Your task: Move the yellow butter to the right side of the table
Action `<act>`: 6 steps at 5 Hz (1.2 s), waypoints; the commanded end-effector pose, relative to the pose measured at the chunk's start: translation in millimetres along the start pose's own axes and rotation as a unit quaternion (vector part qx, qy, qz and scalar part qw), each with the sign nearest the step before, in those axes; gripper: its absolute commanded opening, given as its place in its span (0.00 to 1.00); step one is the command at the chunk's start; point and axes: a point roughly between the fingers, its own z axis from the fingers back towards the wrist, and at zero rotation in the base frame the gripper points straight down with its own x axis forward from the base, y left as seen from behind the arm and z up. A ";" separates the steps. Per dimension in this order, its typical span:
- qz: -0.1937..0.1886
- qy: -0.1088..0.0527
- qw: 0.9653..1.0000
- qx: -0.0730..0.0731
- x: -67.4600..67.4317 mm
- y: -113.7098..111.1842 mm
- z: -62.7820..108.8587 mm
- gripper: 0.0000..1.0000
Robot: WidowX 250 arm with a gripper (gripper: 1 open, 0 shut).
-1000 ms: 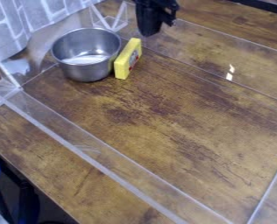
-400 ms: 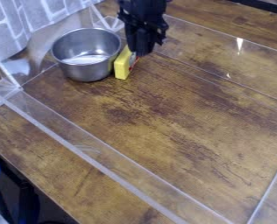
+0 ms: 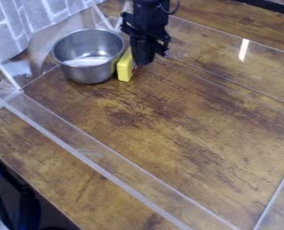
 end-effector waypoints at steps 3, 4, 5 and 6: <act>0.005 -0.052 0.999 0.007 19.5 7.1 25.0 0.00; 0.003 -0.056 0.998 0.005 24.6 5.9 24.3 0.00; 0.000 -0.061 0.998 0.002 30.6 4.2 23.3 0.00; -0.004 -0.065 0.998 0.000 38.0 2.3 21.2 0.00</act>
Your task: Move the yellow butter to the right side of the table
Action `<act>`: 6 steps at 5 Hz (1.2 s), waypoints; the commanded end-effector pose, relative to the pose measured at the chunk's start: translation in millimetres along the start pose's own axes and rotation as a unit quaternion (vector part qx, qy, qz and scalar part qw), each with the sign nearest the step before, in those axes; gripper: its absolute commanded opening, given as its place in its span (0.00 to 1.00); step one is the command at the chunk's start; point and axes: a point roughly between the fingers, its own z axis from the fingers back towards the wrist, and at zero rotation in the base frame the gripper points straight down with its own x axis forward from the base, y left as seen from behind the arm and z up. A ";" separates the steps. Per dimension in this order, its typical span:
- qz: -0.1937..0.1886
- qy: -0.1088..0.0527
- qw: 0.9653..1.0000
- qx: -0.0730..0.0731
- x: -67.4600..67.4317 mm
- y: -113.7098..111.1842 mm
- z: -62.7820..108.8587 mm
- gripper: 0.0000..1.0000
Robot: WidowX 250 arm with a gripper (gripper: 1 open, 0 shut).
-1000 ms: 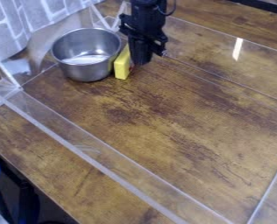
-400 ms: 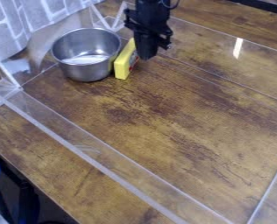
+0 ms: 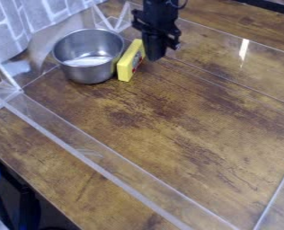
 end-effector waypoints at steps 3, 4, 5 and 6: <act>-0.015 -0.044 0.999 0.004 31.0 -4.9 16.2 0.00; -0.017 -0.048 0.999 0.003 35.8 -6.8 16.6 0.00; -0.021 -0.051 0.998 0.000 38.9 -9.3 14.7 0.00; -0.024 -0.054 0.998 -0.003 39.6 -12.1 13.0 0.00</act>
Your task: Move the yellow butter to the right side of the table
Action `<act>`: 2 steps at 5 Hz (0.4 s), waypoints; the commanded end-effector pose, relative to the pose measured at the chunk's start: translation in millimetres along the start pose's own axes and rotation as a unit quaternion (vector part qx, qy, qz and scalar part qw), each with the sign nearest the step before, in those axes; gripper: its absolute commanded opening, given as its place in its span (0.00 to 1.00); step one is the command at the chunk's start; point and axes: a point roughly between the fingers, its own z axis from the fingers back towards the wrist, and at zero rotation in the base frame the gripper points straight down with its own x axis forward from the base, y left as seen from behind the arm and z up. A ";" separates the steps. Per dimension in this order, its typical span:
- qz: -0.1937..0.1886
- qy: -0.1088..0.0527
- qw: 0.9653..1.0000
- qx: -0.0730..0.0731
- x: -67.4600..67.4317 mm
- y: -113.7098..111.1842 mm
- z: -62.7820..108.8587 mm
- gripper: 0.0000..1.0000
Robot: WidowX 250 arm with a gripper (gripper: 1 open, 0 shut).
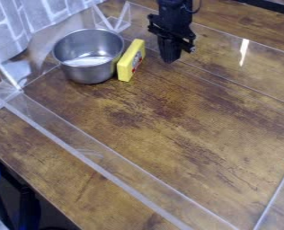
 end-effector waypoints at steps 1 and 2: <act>-0.016 -0.036 0.999 0.008 13.6 -9.4 22.1 0.00; -0.021 -0.039 0.999 0.005 10.8 -13.7 20.3 0.00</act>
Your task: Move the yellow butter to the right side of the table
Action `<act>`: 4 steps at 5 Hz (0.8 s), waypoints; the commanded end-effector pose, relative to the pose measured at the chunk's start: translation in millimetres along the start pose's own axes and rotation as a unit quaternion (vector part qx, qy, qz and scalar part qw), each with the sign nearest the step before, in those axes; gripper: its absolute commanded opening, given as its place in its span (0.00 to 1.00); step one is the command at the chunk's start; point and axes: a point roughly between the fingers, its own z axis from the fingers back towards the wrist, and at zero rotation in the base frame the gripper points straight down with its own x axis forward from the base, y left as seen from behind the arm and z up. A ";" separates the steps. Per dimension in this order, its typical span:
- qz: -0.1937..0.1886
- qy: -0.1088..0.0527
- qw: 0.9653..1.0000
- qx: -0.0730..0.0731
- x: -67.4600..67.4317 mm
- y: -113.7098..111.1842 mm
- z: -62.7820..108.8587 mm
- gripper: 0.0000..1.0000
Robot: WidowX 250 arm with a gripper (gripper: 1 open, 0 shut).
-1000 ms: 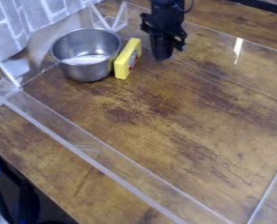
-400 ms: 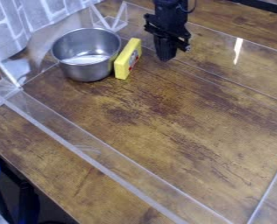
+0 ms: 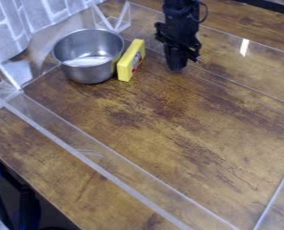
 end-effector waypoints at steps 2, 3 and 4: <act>-0.012 -0.028 1.000 -0.001 10.9 -6.3 9.4 0.00; -0.017 -0.023 1.000 -0.008 9.0 -10.1 0.6 0.00; -0.022 -0.019 0.999 -0.013 6.7 -13.8 -6.9 0.00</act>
